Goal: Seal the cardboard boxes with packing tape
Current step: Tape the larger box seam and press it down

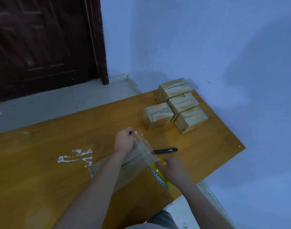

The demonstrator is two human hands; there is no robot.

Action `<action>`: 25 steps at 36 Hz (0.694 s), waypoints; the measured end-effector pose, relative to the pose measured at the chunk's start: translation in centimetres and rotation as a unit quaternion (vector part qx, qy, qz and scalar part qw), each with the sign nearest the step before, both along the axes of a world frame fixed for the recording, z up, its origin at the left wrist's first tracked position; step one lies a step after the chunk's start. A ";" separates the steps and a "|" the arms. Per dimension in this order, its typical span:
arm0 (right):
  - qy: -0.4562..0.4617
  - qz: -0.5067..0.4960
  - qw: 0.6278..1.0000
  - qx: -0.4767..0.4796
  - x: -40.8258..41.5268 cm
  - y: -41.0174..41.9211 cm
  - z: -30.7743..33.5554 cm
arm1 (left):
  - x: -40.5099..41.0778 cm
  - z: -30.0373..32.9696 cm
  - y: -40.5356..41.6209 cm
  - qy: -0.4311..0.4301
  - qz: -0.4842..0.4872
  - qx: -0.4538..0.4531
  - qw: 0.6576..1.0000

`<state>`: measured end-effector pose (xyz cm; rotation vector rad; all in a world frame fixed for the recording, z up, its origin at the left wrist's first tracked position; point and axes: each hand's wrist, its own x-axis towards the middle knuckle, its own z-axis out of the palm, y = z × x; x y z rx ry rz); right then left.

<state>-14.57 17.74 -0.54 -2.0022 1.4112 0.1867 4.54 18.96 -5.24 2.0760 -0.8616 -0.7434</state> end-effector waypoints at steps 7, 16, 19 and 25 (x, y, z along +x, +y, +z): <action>0.006 -0.010 1.000 0.000 0.0 0.2 -0.5 | 0.1 0.0 -0.1 0.007 -0.008 0.017 1.000; 0.009 -0.009 1.000 -0.002 -0.1 0.1 -1.3 | 0.5 -0.3 -0.6 0.038 0.000 0.059 0.997; -0.003 -0.016 1.000 -0.002 -0.2 0.0 -1.5 | 0.7 -0.4 -0.7 0.061 0.002 0.082 0.995; -0.015 -0.021 1.000 0.012 -0.1 -0.3 -1.3 | 1.3 0.4 -1.3 0.084 -0.038 0.179 0.980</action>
